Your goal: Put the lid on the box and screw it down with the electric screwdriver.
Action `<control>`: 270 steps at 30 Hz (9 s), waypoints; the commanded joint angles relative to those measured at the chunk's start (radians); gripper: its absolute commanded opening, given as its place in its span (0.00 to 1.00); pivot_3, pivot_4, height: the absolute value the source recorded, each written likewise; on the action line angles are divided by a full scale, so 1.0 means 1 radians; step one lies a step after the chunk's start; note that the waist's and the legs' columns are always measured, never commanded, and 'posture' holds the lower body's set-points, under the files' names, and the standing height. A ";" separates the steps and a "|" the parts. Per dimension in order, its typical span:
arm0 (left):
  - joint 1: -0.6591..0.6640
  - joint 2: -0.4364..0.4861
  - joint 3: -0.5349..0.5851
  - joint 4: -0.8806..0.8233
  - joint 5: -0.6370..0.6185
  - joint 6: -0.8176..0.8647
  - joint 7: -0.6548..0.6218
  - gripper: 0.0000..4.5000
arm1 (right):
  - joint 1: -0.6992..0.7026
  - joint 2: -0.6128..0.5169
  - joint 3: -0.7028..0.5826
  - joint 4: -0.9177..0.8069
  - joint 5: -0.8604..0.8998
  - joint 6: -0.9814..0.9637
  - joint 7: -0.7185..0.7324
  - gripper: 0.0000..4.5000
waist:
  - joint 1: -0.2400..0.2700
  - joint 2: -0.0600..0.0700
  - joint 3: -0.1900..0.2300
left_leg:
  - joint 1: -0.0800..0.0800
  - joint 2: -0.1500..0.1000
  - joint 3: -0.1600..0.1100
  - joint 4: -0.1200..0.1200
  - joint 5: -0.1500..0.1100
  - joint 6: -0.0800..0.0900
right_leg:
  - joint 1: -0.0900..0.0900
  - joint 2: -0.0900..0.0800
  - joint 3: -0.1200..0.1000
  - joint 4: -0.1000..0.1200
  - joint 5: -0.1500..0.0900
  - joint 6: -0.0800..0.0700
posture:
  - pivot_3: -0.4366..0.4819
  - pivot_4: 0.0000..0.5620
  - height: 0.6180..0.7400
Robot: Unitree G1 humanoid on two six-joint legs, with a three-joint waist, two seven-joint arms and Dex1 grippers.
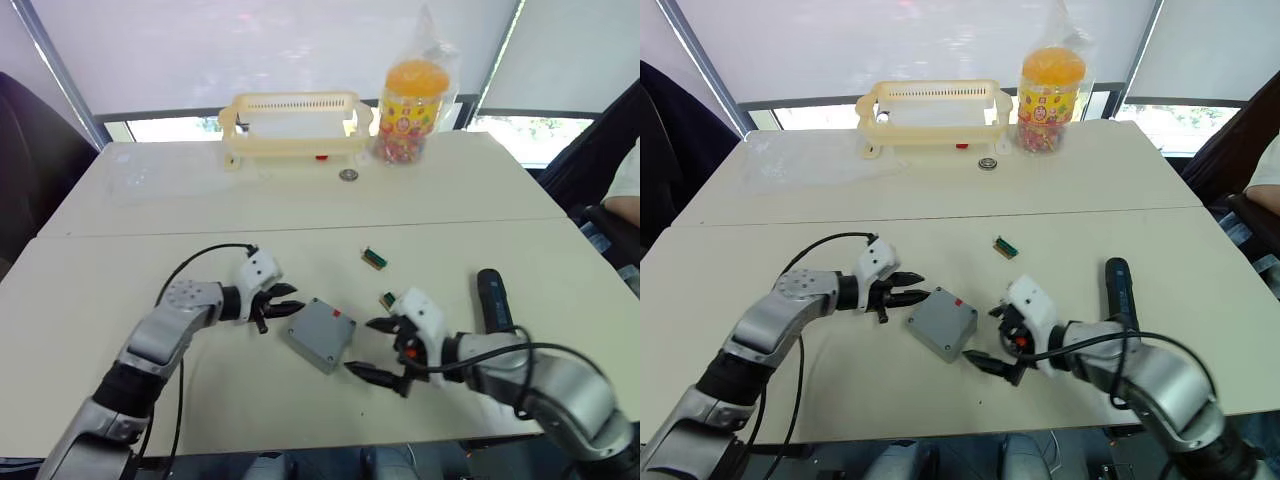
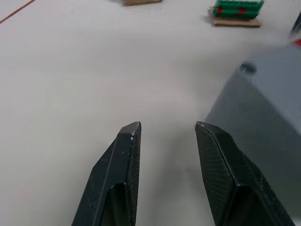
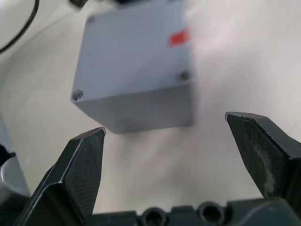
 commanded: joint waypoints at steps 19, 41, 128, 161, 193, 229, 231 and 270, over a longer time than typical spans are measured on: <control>0.374 -0.014 0.150 -0.564 -0.216 0.313 0.247 0.41 | -0.298 0.121 0.222 0.566 -0.448 -0.548 0.282 1.00 | 0.002 0.000 -0.001 | 0.001 -0.001 0.000 0.000 0.001 -0.002 | 0.000 0.000 0.000 0.001 0.000 -0.001 | 0.48 0.27 1.00; 0.181 0.002 0.044 -0.320 -0.133 0.172 0.152 0.41 | -0.108 0.169 0.160 0.258 -0.416 -0.337 0.238 1.00 | 0.005 0.000 -0.001 | 0.001 -0.001 0.000 0.000 0.001 -0.003 | 0.000 0.000 0.000 0.002 0.001 -0.001 | 0.48 0.27 1.00; 0.125 0.143 0.239 -0.447 -0.359 0.272 0.181 0.41 | -0.622 0.489 -0.013 1.284 -0.593 -0.762 0.117 0.01 | -0.025 -0.001 -0.001 | 0.000 -0.001 0.002 -0.002 0.007 -0.011 | -0.010 0.003 0.004 0.016 0.001 -0.003 | 0.48 0.27 1.00; 0.079 0.167 0.030 -0.399 -0.234 0.141 0.001 0.41 | -0.099 0.324 0.026 0.169 -0.211 -0.262 0.140 0.01 | -0.018 -0.001 -0.001 | 0.000 0.000 0.001 -0.002 0.006 -0.011 | -0.009 0.003 0.003 0.016 0.002 -0.004 | 0.48 0.27 1.00; 0.076 0.161 0.026 -0.408 -0.220 0.150 -0.009 0.41 | -0.046 0.328 0.159 0.305 -0.360 -0.433 0.167 0.01 | -0.018 -0.001 -0.001 | 0.000 0.000 0.001 -0.001 0.007 -0.011 | -0.009 0.003 0.003 0.016 0.002 -0.004 | 0.48 0.27 1.00; -0.251 0.220 -0.092 -0.367 -0.316 0.128 -0.396 0.41 | -0.035 -0.535 -0.505 0.478 0.557 0.601 -0.105 1.00 | -0.021 -0.001 -0.001 | 0.003 0.001 0.009 0.000 0.003 -0.005 | -0.004 0.003 0.002 0.014 -0.001 -0.009 | 0.48 0.27 1.00; -0.260 0.205 -0.107 -0.363 -0.298 0.110 -0.402 0.41 | -0.038 -0.523 -0.470 0.511 0.590 0.601 -0.168 1.00 | -0.019 -0.002 -0.001 | 0.003 0.002 0.009 0.000 0.003 -0.005 | -0.004 0.003 0.003 0.014 -0.001 -0.009 | 0.48 0.27 1.00; -0.218 0.220 0.141 -0.312 -0.396 0.252 -0.171 0.41 | -0.306 -0.024 -0.488 0.511 0.162 0.070 -0.318 0.39 | -0.023 -0.005 -0.002 | 0.012 0.002 0.010 -0.001 0.003 -0.004 | 0.002 0.006 0.006 0.014 -0.001 -0.003 | 0.48 0.27 1.00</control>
